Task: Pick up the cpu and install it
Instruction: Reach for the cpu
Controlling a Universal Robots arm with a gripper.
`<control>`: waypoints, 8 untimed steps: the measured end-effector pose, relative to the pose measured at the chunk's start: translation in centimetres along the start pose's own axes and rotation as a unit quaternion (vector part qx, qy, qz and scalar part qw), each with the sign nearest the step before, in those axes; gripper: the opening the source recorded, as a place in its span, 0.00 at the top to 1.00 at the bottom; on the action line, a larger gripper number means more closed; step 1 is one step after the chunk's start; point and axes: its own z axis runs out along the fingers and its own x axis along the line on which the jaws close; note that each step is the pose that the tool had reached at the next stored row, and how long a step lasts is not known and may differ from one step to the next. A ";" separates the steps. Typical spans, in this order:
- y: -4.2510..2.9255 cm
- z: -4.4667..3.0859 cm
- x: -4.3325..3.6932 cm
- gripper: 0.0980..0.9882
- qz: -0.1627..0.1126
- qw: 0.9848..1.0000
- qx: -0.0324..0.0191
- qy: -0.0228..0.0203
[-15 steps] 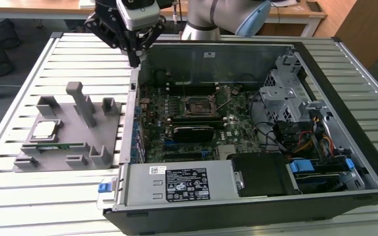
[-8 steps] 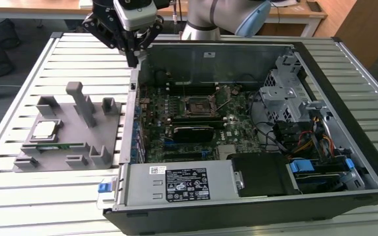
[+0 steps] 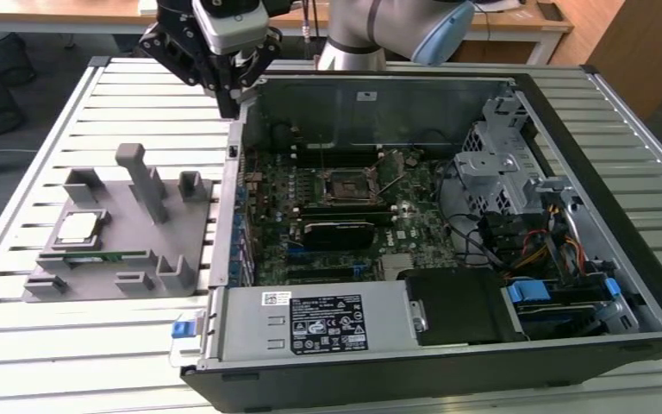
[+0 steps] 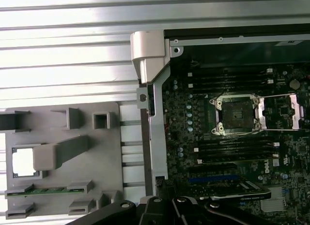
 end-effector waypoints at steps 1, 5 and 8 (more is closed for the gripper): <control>0.00 0.00 0.05 0.99 0.000 1.000 0.000 0.000; -0.02 0.02 0.28 0.99 0.000 1.000 0.000 0.000; -0.04 0.03 0.45 0.99 0.000 1.000 0.000 0.000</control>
